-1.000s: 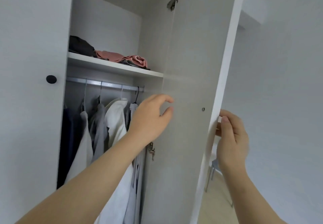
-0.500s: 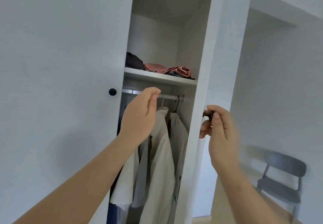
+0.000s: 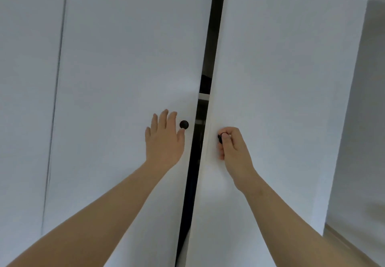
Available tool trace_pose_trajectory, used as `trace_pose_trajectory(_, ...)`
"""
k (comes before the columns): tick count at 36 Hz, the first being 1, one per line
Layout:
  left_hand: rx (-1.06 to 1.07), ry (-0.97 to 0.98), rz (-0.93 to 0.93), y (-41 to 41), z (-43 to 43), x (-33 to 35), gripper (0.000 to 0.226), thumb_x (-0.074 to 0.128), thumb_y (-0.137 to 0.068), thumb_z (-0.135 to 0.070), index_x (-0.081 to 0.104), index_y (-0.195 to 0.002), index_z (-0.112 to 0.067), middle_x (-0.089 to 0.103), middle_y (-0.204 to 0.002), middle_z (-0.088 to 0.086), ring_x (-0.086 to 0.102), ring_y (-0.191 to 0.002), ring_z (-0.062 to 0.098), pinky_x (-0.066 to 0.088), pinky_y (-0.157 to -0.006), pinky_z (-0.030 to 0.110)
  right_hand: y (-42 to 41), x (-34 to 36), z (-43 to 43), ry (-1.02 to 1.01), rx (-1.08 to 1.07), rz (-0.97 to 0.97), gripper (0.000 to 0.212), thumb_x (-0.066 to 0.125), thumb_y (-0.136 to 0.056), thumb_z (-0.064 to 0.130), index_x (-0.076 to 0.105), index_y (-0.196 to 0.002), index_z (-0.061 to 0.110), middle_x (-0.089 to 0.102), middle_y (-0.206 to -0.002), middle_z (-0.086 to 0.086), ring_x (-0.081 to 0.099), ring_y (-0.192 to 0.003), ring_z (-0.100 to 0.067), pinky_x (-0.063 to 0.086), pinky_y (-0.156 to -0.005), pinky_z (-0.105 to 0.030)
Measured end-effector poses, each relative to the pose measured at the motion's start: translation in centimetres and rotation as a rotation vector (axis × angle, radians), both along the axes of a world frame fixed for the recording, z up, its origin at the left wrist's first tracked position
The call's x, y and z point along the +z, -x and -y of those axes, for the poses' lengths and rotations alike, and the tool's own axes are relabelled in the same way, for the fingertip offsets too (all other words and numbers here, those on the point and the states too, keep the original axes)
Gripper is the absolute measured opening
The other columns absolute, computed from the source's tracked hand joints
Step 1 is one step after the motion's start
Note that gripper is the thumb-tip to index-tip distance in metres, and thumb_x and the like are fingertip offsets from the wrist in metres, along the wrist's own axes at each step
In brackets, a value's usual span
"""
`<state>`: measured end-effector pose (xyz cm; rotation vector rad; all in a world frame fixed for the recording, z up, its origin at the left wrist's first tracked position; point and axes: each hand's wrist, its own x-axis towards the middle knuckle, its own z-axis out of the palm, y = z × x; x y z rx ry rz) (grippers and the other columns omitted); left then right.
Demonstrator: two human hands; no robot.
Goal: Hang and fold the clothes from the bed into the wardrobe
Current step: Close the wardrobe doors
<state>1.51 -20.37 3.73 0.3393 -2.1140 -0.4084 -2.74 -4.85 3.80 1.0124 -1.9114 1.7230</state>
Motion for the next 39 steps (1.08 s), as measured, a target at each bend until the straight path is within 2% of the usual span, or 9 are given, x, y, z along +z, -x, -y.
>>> trace_pose_trajectory(2,0.023,0.004,0.076,0.9,0.9,0.1,0.06,0.033,-0.099,-0.039,0.01,-0.15,-0.017,0.0,-0.158,0.001,-0.003,-0.145,0.027,0.011,-0.116,0.046,0.9,0.2,0.8,-0.037,-0.006,0.003,0.023,0.033,-0.1,0.017,0.048,-0.086,0.026,0.047,-0.076,0.008,0.042,-0.065,-0.007,0.037,-0.062,-0.018)
trace_pose_trajectory(9,0.027,-0.096,0.304,3.9,2.0,-0.3,0.075,0.04,-0.093,-0.041,-0.006,-0.15,-0.024,-0.016,-0.157,-0.006,-0.013,-0.145,0.024,0.003,-0.113,0.055,3.5,1.0,2.6,-0.141,-0.029,0.061,0.015,0.032,-0.101,0.021,0.047,-0.097,0.019,0.048,-0.083,0.009,0.046,-0.082,-0.012,0.041,-0.08,-0.027)
trace_pose_trajectory(12,0.105,-0.072,0.359,4.9,2.2,-1.5,0.082,0.037,-0.09,-0.056,-0.01,-0.149,-0.023,-0.022,-0.156,-0.007,-0.018,-0.144,0.023,-0.001,-0.11,0.061,4.3,1.3,3.3,-0.162,-0.023,0.097,0.015,0.033,-0.1,0.022,0.046,-0.096,0.02,0.047,-0.084,0.011,0.046,-0.082,-0.012,0.04,-0.074,-0.023)
trace_pose_trajectory(17,0.115,-0.07,0.315,5.9,2.2,-2.2,0.082,0.028,-0.09,-0.064,-0.012,-0.149,-0.025,-0.025,-0.154,-0.007,-0.021,-0.143,0.021,-0.003,-0.111,0.06,5.7,2.0,4.1,-0.2,-0.025,0.15,0.018,0.033,-0.1,0.023,0.044,-0.086,0.027,0.047,-0.084,0.011,0.045,-0.081,-0.01,0.036,-0.063,-0.019)
trace_pose_trajectory(21,0.133,-0.057,0.286,6.1,2.2,-2.7,0.086,0.021,-0.085,-0.073,-0.014,-0.148,-0.027,-0.026,-0.154,-0.01,-0.022,-0.143,0.019,-0.001,-0.11,0.062,6.2,2.6,4.5,-0.21,-0.002,0.244,0.011,0.035,-0.1,0.024,0.045,-0.1,0.021,0.045,-0.085,0.01,0.042,-0.072,-0.004,0.03,-0.058,-0.021)
trace_pose_trajectory(28,0.24,0.011,0.253,7.4,2.1,-3.8,0.108,0.04,-0.077,-0.076,-0.023,-0.146,-0.022,-0.032,-0.152,-0.005,-0.024,-0.142,0.024,0.008,-0.108,0.066,7.9,2.2,5.8,-0.162,-0.007,0.283,0.01,0.035,-0.099,0.026,0.044,-0.104,0.024,0.046,-0.086,0.014,0.045,-0.079,-0.008,0.03,-0.059,-0.023)
trace_pose_trajectory(31,0.271,0.028,0.245,7.9,2.1,-4.1,0.109,0.041,-0.077,-0.076,-0.025,-0.145,-0.02,-0.032,-0.152,-0.003,-0.023,-0.142,0.026,0.011,-0.108,0.065,8.7,2.0,6.4,-0.162,-0.05,0.261,0.01,0.034,-0.099,0.027,0.044,-0.102,0.025,0.046,-0.085,0.013,0.046,-0.089,-0.015,0.034,-0.066,-0.026)
trace_pose_trajectory(35,0.296,0.052,0.235,8.4,2.4,-4.3,0.111,0.039,-0.076,-0.077,-0.024,-0.145,-0.019,-0.03,-0.152,-0.001,-0.021,-0.142,0.028,0.015,-0.108,0.064,9.2,1.8,6.9,-0.155,-0.077,0.197,0.008,0.035,-0.099,0.024,0.043,-0.099,0.023,0.046,-0.083,0.012,0.046,-0.084,-0.015,0.041,-0.084,-0.032)
trace_pose_trajectory(39,0.3,0.063,0.234,8.7,2.5,-4.4,0.111,0.039,-0.076,-0.078,-0.024,-0.145,-0.018,-0.029,-0.153,0.0,-0.02,-0.142,0.029,0.016,-0.107,0.064,9.5,1.4,6.9,-0.142,-0.071,0.17,0.008,0.035,-0.099,0.023,0.043,-0.1,0.023,0.044,-0.083,0.014,0.046,-0.086,-0.014,0.04,-0.091,-0.033)
